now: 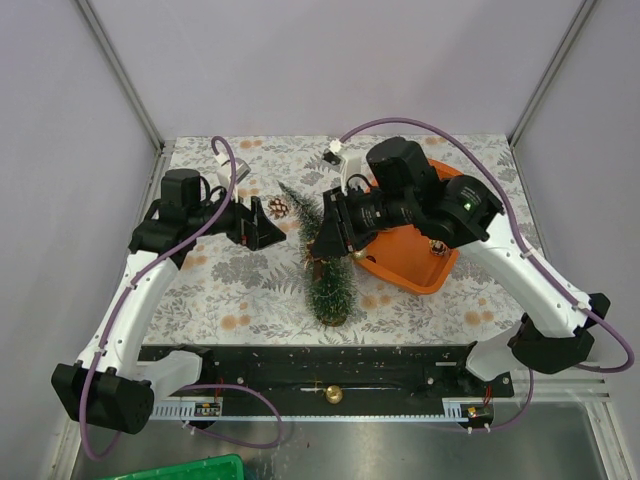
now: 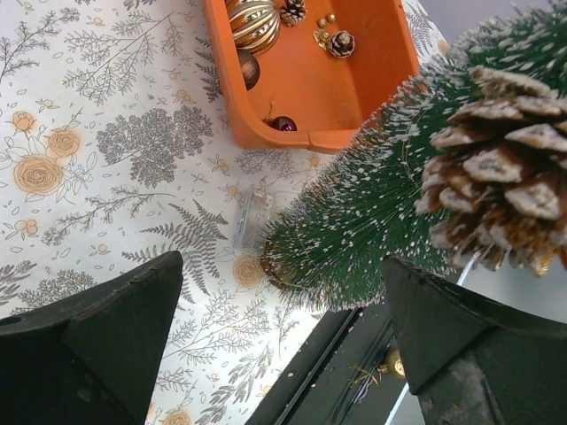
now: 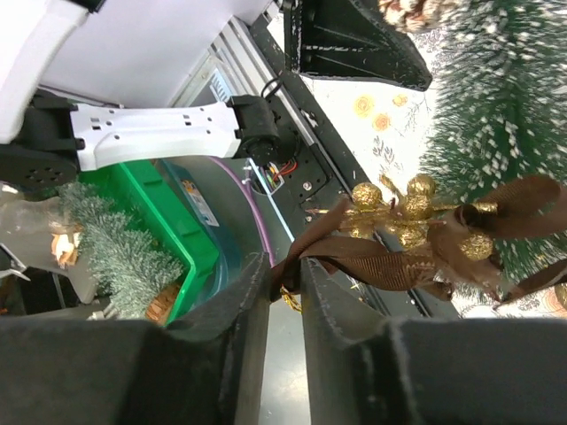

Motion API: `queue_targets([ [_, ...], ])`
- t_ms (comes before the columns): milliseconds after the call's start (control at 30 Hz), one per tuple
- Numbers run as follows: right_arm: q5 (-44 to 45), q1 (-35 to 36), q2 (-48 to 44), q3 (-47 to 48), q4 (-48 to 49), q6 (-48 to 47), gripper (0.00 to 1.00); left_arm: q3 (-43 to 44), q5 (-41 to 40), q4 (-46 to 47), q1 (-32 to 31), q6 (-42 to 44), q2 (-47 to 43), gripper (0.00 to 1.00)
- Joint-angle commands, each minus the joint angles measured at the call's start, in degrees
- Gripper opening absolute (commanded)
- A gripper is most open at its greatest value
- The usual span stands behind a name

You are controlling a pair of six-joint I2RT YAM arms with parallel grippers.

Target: Decorate the small christmas tree

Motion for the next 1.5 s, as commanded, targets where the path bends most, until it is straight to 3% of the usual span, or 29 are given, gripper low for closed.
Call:
queue_targets([
  [0,2.0,2.5,1.6,2.0,-1.8,-1.5,0.34,0.2,0.9,3.4,-0.2,-0.7,-0.9,0.99],
  [167,4.4,3.8,1.7,0.3,-2.9,-1.4,0.45,0.1,1.0,3.4,-0.2,-0.7,-1.0,0.99],
  [267,6.4,5.0,1.5,-0.5,-3.3,-0.9,0.57,0.2,1.2,3.4,-0.3,-0.9,-1.3,0.99],
  [633,5.7,5.8,0.6,5.0,-1.2,-1.2,0.59,-0.1,0.6,3.3,-0.3,-0.7,-2.6,0.99],
  [800,3.9,5.7,2.9,15.2,-2.6,-3.1,0.68,0.8,-0.1,2.4,-0.2,-0.6,-2.7,0.99],
  [1000,15.2,5.7,6.4,27.1,-9.9,-7.0,0.86,3.0,0.1,-2.1,2.7,0.7,-2.8,0.99],
  [1167,30.5,5.6,2.3,21.5,-9.2,-8.9,1.0,5.7,0.1,-9.4,6.4,4.7,-3.5,0.99],
  [1267,37.2,0.9,-1.9,13.2,-6.0,-8.5,1.0,6.8,-1.0,-12.9,8.4,8.2,-4.6,0.99],
  [1467,29.0,-23.1,-8.7,-4.4,6.8,-3.2,0.99,10.3,-4.2,-17.2,10.7,9.7,-2.2,0.99],
])
